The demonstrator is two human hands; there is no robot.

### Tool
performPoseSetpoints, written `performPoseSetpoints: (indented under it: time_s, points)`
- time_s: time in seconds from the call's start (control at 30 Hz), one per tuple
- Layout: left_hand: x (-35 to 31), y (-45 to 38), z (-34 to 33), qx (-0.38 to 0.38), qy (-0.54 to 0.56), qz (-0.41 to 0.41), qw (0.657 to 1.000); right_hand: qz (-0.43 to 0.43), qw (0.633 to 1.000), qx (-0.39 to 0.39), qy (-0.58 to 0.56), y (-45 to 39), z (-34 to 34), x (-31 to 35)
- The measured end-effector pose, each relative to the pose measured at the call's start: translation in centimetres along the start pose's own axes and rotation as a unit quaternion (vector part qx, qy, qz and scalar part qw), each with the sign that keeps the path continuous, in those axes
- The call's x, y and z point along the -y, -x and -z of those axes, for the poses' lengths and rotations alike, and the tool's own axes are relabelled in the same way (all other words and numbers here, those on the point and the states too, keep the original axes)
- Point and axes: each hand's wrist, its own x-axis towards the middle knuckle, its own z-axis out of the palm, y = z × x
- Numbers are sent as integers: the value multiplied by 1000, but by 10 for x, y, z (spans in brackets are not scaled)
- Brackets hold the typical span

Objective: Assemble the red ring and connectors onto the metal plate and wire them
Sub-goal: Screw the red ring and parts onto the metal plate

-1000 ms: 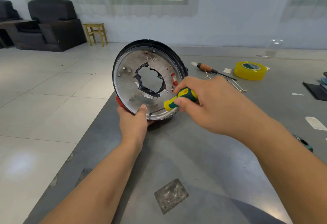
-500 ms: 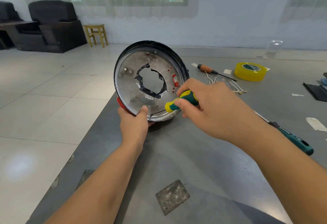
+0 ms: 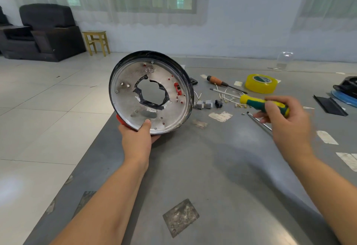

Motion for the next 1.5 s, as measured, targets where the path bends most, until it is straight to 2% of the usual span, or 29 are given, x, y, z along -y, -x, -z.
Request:
performPoseSetpoints:
  time_s: [0.07,0.2,0.33,0.47,0.63,0.73,0.77,0.83,0.9,0.97,1.07,1.17,1.27,1.4,1.5]
  points:
    - [-1,0,1,2,14,5,1000,-43,999,10,20,2,4,-28]
    - [0,-2,4,9,33,4,999,-101,987,81,89,2,0,-62]
    - [2,-3,5,16,46,6,999,-44,954,147,258,8,-7,-68]
    - [2,-3,6,28,47,7,999,20,921,191,339,12,-13,-66]
    - [-2,1,6,43,53,14,998,76,855,259,443,13,-14,-59]
    - [-3,3,6,55,56,10,997,110,831,251,484,12,-15,-52]
    - [-3,4,6,59,56,8,997,122,838,234,478,12,-18,-49]
    - [-3,5,6,61,53,7,997,107,884,196,411,10,-28,-41]
    - [-4,4,6,61,47,5,997,33,938,181,293,7,-43,-31]
    - [-5,6,5,63,44,2,997,-64,965,204,149,2,-60,-24]
    - [-5,8,4,58,41,-1,997,-191,951,241,-25,-7,-80,-20]
    - [-8,11,3,51,19,-11,998,-250,930,246,-111,-8,-92,-18]
    - [-11,12,1,49,13,-16,999,-283,923,219,-142,-1,-98,-21]
    - [-15,14,0,51,67,-5,996,-327,908,197,-173,12,-105,-22]
    - [-17,20,1,50,101,11,994,-367,881,184,-235,26,-114,-18]
